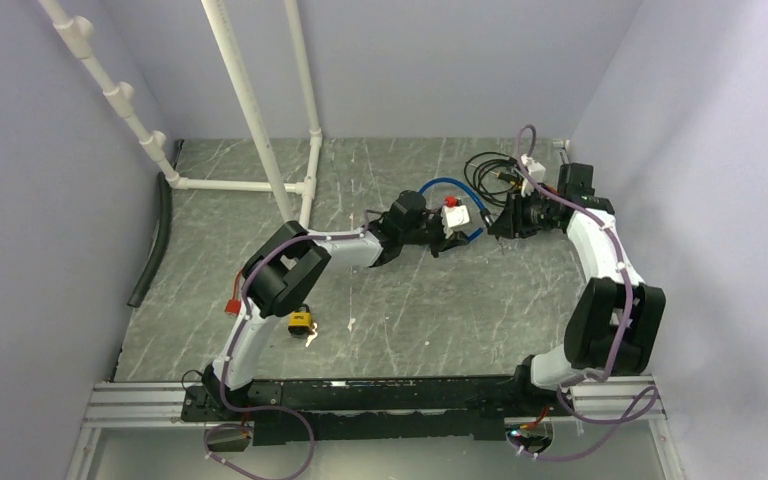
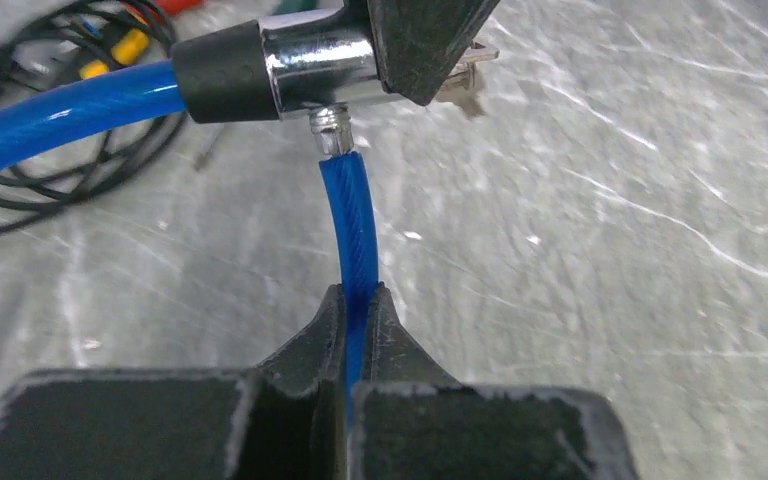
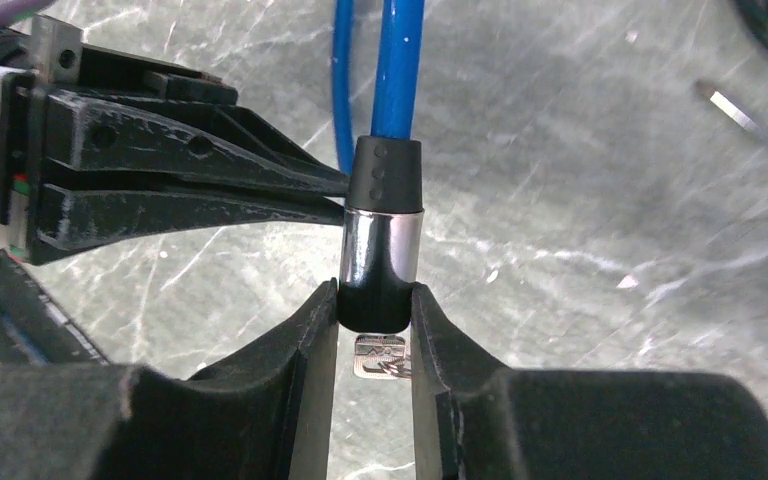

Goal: Lock with the key
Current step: Lock the lock.

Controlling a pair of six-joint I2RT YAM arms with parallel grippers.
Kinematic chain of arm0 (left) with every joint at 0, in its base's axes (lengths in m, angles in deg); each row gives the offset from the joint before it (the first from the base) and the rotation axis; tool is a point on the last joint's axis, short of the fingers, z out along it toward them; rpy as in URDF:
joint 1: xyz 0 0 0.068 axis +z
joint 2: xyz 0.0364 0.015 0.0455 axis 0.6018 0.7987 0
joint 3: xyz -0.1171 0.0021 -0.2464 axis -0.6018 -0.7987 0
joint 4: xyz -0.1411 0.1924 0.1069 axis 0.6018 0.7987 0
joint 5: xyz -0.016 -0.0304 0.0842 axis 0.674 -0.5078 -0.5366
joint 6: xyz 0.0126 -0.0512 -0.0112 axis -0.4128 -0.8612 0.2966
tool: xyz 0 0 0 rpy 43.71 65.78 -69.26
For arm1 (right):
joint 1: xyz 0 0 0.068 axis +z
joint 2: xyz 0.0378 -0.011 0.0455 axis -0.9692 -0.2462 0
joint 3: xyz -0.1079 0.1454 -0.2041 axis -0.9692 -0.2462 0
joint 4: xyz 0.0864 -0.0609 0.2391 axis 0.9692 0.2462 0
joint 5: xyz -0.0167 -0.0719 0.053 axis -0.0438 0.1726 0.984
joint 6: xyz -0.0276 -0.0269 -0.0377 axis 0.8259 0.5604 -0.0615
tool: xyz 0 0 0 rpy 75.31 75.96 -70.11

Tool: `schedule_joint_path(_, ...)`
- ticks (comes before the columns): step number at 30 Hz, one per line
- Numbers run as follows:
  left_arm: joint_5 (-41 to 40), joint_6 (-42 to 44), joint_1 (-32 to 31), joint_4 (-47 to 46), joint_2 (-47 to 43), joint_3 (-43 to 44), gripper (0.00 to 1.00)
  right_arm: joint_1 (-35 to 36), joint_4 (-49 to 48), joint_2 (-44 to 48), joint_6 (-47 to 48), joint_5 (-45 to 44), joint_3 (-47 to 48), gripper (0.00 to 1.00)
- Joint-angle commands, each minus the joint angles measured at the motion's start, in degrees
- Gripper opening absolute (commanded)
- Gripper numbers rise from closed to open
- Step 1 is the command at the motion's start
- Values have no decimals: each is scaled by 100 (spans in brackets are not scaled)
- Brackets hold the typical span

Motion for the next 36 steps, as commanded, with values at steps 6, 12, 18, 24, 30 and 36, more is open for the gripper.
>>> schedule_joint_path(6, -866, 422, -143, -3336, 19, -409, 0, 1321, -73, 753, -404, -526, -28, 0)
schedule_joint_path(12, -1492, 369, -243, -4432, 37, -769, 0, 1710, 40, 888, -523, -1051, 116, 0)
schedule_joint_path(18, -1414, 236, -277, -4830, -196, -1294, 0, 1925, 102, 688, -391, -1473, 179, 0)
schedule_joint_path(24, -1311, -23, -286, -4742, -481, -1624, 0, 1918, 354, 438, -294, -1391, 568, 0)
schedule_joint_path(30, -1343, -94, -281, -4576, -645, -1421, 0, 1758, 691, 176, -345, -1125, 1055, 0)
schedule_joint_path(36, -1148, -384, -279, -4200, -1019, -1307, 0, 1665, 1162, -8, -268, -850, 1331, 0)
